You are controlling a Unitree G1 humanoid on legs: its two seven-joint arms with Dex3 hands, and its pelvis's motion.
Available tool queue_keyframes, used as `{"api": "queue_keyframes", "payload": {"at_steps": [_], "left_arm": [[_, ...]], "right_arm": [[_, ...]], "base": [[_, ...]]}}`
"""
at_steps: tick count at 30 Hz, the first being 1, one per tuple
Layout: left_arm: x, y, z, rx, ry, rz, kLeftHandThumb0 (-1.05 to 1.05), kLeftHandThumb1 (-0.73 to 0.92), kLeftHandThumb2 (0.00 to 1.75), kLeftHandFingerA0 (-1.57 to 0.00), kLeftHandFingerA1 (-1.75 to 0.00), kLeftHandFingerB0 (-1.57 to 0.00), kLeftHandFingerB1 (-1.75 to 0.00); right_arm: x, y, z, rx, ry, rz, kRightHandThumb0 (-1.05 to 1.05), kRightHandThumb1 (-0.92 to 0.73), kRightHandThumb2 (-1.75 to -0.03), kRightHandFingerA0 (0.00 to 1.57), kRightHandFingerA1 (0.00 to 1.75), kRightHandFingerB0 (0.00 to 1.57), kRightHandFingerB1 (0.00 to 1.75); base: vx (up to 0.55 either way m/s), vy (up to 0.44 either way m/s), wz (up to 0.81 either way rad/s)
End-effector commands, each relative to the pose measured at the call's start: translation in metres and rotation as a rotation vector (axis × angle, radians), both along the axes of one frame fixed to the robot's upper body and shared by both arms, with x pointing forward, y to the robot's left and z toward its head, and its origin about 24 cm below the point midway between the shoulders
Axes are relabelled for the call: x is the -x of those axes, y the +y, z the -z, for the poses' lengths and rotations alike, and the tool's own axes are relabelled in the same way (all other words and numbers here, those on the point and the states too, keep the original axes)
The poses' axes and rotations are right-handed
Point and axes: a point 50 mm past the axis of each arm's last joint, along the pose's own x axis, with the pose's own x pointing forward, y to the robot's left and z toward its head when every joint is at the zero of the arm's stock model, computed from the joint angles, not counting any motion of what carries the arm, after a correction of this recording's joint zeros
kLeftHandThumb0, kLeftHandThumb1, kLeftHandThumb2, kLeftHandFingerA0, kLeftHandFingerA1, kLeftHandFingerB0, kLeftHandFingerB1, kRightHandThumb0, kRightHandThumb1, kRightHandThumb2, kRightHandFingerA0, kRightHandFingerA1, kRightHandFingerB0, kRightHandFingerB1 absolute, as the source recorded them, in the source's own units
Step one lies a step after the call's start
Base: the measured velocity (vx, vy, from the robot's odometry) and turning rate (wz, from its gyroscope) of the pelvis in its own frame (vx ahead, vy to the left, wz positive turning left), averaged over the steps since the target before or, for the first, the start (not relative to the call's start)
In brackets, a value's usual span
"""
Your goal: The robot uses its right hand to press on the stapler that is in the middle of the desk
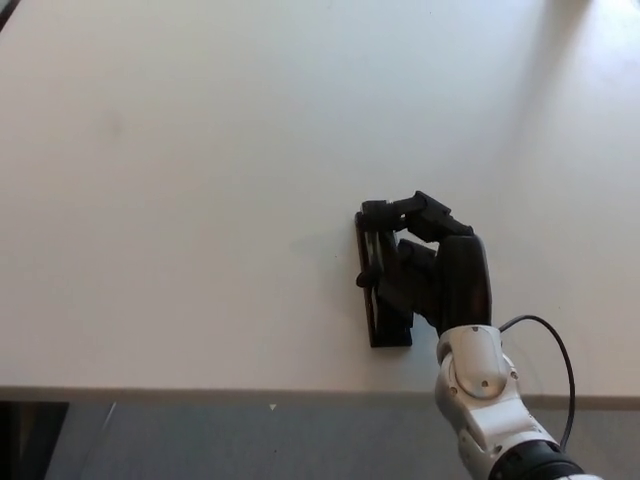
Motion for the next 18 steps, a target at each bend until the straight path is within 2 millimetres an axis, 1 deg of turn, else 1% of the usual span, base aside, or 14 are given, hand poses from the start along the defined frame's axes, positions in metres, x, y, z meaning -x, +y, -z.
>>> {"api": "queue_keyframes", "payload": {"at_steps": [1,4,5,6,7,8,10,12,13,14,15,16,17,18], "left_arm": [[-0.033,0.007,-0.018,-0.005,-0.109,0.016,-0.76,0.88,0.67,-0.18,-0.31,-0.22,-0.29],[-0.044,0.006,-0.022,-0.033,-0.135,0.024,-0.78,0.87,0.67,-0.21,-0.31,-0.23,-0.30],[-0.046,0.006,-0.023,-0.038,-0.140,0.024,-0.78,0.87,0.67,-0.21,-0.31,-0.23,-0.30],[-0.050,0.005,-0.023,-0.046,-0.142,0.020,-0.77,0.88,0.67,-0.19,-0.35,-0.23,-0.30],[-0.051,0.004,-0.023,-0.049,-0.142,0.019,-0.77,0.88,0.67,-0.19,-0.35,-0.23,-0.30],[-0.053,0.004,-0.024,-0.049,-0.146,0.019,-0.76,0.88,0.67,-0.19,-0.34,-0.22,-0.30],[-0.057,0.005,-0.026,-0.053,-0.160,0.019,-0.77,0.88,0.67,-0.19,-0.35,-0.23,-0.30],[-0.058,0.006,-0.028,-0.041,-0.173,0.008,-0.76,0.87,0.66,-0.18,-0.34,-0.23,-0.30],[-0.059,0.006,-0.028,-0.039,-0.171,0.011,-0.75,0.88,0.67,-0.18,-0.33,-0.22,-0.30],[-0.061,0.006,-0.028,-0.053,-0.165,0.022,-0.79,0.89,0.67,-0.19,-0.32,-0.22,-0.29],[-0.062,0.006,-0.029,-0.074,-0.158,0.035,-0.79,0.89,0.67,-0.19,-0.32,-0.22,-0.29],[-0.063,0.006,-0.030,-0.058,-0.168,0.023,-0.77,0.87,0.67,-0.19,-0.33,-0.23,-0.30],[-0.064,0.006,-0.030,-0.042,-0.175,0.012,-0.76,0.87,0.67,-0.18,-0.32,-0.22,-0.30],[-0.065,0.005,-0.031,-0.039,-0.186,0.014,-0.75,0.87,0.67,-0.18,-0.33,-0.22,-0.30]], "right_arm": [[-0.035,-0.016,-0.063,-0.049,-0.095,0.006,-0.18,-0.81,-0.68,1.20,1.30,0.73,1.25],[-0.047,-0.029,-0.113,-0.069,-0.234,-0.004,-0.21,-0.82,-0.65,1.26,1.19,0.67,1.21],[-0.048,-0.031,-0.121,-0.072,-0.253,-0.006,-0.21,-0.82,-0.65,1.26,1.19,0.67,1.21],[-0.050,-0.036,-0.139,-0.083,-0.298,0.007,-0.22,-0.81,-0.64,1.27,0.97,0.74,0.97],[-0.050,-0.038,-0.146,-0.088,-0.316,0.012,-0.22,-0.81,-0.64,1.27,0.97,0.74,0.97],[-0.050,-0.041,-0.158,-0.094,-0.360,0.017,-0.19,-0.81,-0.64,1.27,1.06,0.76,1.03],[-0.049,-0.048,-0.181,-0.098,-0.430,0.014,-0.20,-0.80,-0.65,1.26,1.15,0.71,1.28],[-0.046,-0.055,-0.193,-0.118,-0.443,0.023,-0.20,-0.78,-0.64,1.27,1.20,0.76,1.27],[-0.043,-0.060,-0.200,-0.095,-0.471,0.055,-0.21,-0.80,-0.63,1.25,1.19,0.75,1.13],[-0.038,-0.068,-0.207,-0.079,-0.497,0.073,-0.24,-0.80,-0.63,1.24,1.12,0.77,0.95],[-0.034,-0.076,-0.213,-0.069,-0.517,0.079,-0.24,-0.80,-0.63,1.24,1.12,0.77,0.95],[-0.032,-0.080,-0.218,-0.093,-0.525,0.082,-0.20,-0.81,-0.64,1.19,1.21,0.75,1.02],[-0.027,-0.090,-0.224,-0.098,-0.545,0.087,-0.23,-0.79,-0.64,1.19,1.31,0.70,1.15],[-0.023,-0.102,-0.229,-0.081,-0.563,0.101,-0.21,-0.81,-0.65,1.20,1.34,0.69,1.21]], "base": [[0.00,0.000,0.00],[0.00,0.000,0.00],[0.00,0.000,0.00],[0.00,0.000,0.00],[0.00,0.000,0.00],[0.00,0.000,0.00],[0.00,0.000,0.00],[0.00,0.000,0.00],[0.00,0.000,0.00],[0.00,0.000,0.00],[0.00,0.000,0.00],[0.00,0.000,0.00],[0.00,0.000,0.00],[0.00,0.000,0.00]]}}
